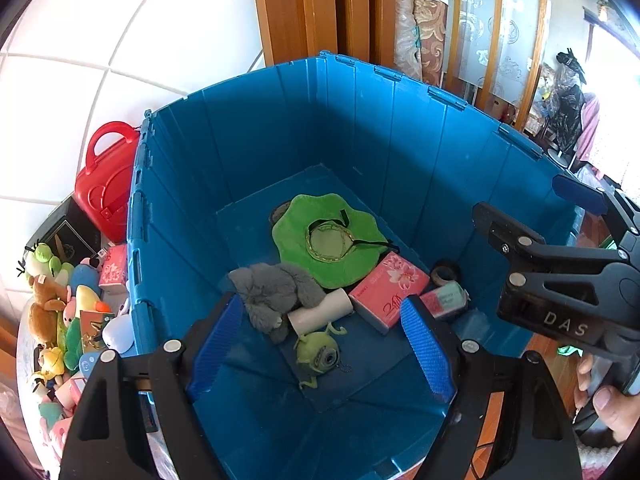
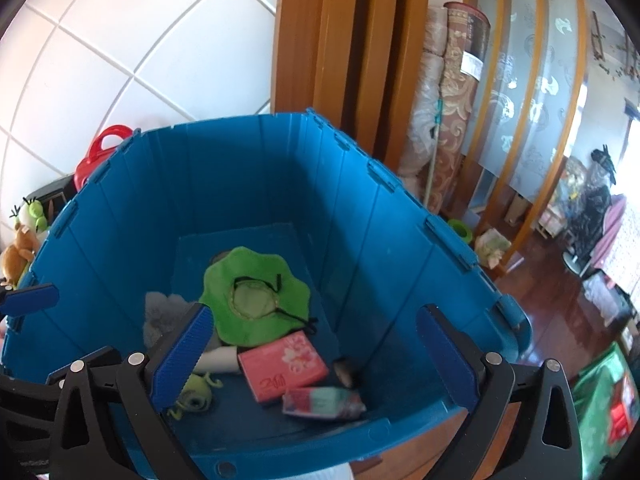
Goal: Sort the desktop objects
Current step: 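Move both empty grippers back to the heap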
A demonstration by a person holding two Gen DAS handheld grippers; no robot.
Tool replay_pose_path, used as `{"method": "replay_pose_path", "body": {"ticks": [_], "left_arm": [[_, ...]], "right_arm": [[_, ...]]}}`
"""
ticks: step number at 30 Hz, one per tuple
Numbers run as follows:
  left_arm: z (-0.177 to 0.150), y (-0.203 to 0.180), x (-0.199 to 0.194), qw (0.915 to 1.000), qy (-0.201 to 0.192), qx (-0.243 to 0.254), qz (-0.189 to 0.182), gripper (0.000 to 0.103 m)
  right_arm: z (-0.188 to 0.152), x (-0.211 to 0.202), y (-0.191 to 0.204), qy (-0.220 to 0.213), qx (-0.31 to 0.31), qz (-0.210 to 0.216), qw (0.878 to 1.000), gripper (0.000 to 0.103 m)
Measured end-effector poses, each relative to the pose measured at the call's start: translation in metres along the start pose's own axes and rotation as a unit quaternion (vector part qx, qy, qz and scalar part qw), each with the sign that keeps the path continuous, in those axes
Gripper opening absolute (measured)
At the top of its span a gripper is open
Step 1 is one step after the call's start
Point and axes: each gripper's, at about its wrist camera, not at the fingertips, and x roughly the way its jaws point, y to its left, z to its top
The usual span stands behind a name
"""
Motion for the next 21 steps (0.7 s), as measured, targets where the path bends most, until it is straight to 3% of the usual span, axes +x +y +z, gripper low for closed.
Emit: {"method": "replay_pose_path", "body": {"ticks": [10, 21], "left_arm": [[-0.013, 0.007, -0.007, 1.0000, -0.002, -0.006, -0.007, 0.082], [-0.033, 0.035, -0.031, 0.9985, -0.041, -0.033, -0.013, 0.082]], "right_arm": [[-0.009, -0.003, 0.004, 0.014, -0.005, 0.006, 1.000, 0.103], [-0.022, -0.008, 0.016, 0.034, 0.005, 0.038, 0.999, 0.103]]}}
